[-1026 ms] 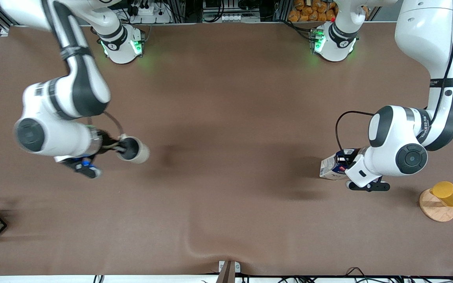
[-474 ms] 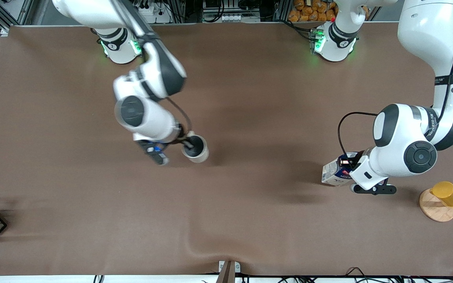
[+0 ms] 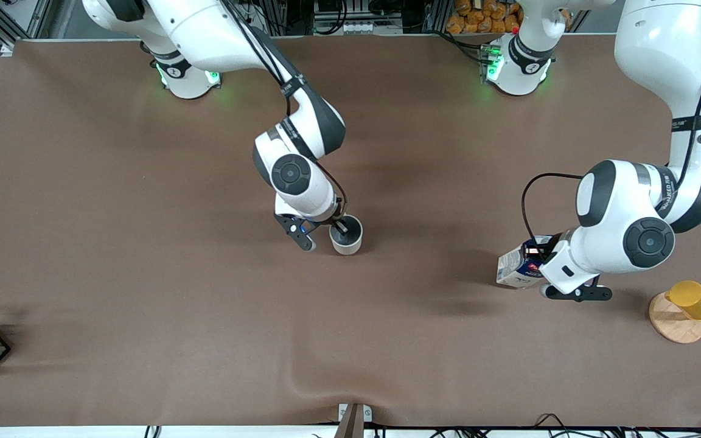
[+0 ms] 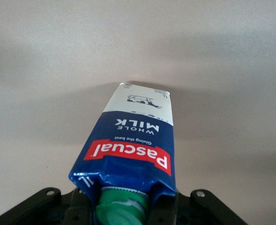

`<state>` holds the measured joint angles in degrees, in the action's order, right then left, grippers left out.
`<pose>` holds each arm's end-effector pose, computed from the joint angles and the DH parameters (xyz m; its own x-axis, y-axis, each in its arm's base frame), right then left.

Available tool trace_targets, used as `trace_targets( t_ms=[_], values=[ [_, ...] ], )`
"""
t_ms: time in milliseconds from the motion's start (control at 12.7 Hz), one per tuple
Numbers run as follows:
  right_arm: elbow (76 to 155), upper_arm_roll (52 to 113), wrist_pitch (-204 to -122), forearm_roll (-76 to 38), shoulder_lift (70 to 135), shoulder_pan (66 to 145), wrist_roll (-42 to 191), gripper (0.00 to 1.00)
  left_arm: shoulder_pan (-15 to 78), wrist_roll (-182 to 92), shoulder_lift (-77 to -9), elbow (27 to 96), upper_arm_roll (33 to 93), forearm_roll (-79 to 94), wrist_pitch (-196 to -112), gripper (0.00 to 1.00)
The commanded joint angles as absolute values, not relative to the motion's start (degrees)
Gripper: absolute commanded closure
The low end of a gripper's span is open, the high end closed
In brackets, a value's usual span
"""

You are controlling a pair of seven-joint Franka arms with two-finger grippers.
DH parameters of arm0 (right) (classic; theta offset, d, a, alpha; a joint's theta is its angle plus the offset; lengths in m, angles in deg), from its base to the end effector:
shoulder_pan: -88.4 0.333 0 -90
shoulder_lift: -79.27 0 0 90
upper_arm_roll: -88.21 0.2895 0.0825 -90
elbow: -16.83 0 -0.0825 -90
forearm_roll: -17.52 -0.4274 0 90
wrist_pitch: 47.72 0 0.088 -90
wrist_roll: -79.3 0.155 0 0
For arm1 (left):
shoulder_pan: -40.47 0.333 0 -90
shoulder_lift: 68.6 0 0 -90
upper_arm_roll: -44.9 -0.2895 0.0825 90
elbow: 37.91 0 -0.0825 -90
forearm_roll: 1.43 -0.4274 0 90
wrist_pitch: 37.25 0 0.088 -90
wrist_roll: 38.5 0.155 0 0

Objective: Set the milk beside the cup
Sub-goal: 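Carry the mug with the right gripper toward the table's middle and set it down, then open the right gripper and withdraw it while the left gripper lifts the carton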

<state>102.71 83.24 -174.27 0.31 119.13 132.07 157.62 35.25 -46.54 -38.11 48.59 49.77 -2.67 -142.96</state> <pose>0.5575 0.4812 0.1690 0.6531 -0.7350 -0.1824 -0.7520 -0.6579 -0.0419 0.6829 -0.1141 0.2520 0.9802 -0.0351 -0.1951 -0.0365 -0.9993 -0.0035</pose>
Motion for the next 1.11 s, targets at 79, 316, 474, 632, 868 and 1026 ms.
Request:
trace_targets(
  t_ms=[79,316,474,632,868,1026],
  values=[
    [100.2,82.3,-175.4,0.0,121.1,133.6,159.7,1.0,34.8,-48.3,-38.6,48.7,50.1,-3.2,-142.9,1.0],
    [99.2,82.0,-173.1,2.0,119.5,133.1,159.2,0.0,34.3,-50.3,-41.3,49.4,53.1,-3.1,-141.1,1.0],
    [91.1,81.7,-159.9,2.8,119.5,129.9,158.8,0.0,33.9,-55.1,-42.8,49.4,56.3,-3.2,-137.7,1.0],
    [84.6,82.0,-146.7,2.5,119.2,124.1,154.2,0.0,33.2,-59.6,-43.7,49.6,60.3,-3.4,-135.6,1.0],
    [86.1,80.7,-136.5,5.4,112.5,116.9,134.5,0.0,28.3,-71.7,-44.0,49.7,64.4,-3.9,-132.8,1.0],
    [86.3,80.7,-132.4,5.5,110.7,109.9,119.5,0.0,24.0,-77.8,-44.0,49.5,66.2,-3.9,-129.9,1.0]
  ],
)
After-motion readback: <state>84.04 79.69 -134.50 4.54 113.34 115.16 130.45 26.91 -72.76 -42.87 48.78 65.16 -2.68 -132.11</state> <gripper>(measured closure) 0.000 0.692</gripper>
